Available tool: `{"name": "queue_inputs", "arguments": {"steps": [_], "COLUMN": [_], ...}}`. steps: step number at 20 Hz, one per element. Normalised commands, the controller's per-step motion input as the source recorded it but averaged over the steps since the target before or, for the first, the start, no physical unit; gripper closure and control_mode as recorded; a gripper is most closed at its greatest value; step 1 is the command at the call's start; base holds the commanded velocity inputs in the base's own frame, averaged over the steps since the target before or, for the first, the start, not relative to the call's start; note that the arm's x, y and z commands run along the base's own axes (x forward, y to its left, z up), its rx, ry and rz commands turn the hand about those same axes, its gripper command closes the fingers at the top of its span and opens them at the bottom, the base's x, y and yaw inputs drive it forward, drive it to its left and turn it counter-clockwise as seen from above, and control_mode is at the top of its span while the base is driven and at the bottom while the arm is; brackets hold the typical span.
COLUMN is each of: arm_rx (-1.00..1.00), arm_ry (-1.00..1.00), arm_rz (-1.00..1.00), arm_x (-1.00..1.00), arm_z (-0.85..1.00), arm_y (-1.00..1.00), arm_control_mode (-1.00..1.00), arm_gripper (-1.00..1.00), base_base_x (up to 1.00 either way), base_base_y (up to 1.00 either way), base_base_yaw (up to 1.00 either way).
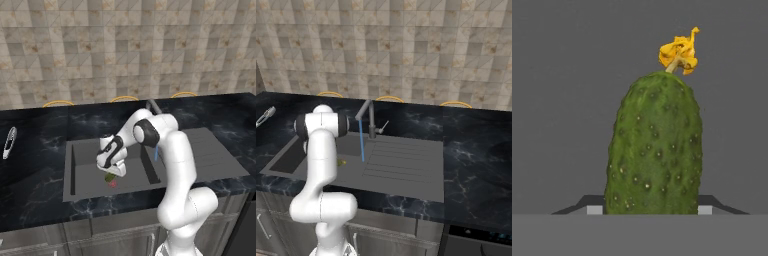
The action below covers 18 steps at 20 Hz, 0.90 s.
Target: Turn on the sink faucet. Then move the cucumber from the counter to the sink. Turn off the sink. Move the vegetable from the sink to the pot next to the stove. Finally move the pot to the front center burner.
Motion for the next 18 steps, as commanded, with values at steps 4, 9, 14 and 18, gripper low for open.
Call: {"name": "queue_inputs", "arguments": {"steps": [4,9,14,18], "arm_rx": [0.0,0.0,0.03,0.0], "arm_ry": [0.0,0.0,0.0,0.0], "arm_rz": [0.0,0.0,0.0,-0.03], "arm_x": [0.07,0.0,-0.11,-0.15], "arm_z": [-0.35,-0.11,0.04,0.23], "arm_y": [0.0,0.0,-0.07,-0.05], "arm_control_mode": [-1.0,-1.0,-1.0,-1.0], "arm_gripper": [1.0,-1.0,-1.0,-1.0], "base_base_x": [0.0,0.0,0.0,0.0], "base_base_y": [0.0,0.0,0.0,0.0], "base_base_yaw": [0.0,0.0,0.0,0.0]}}
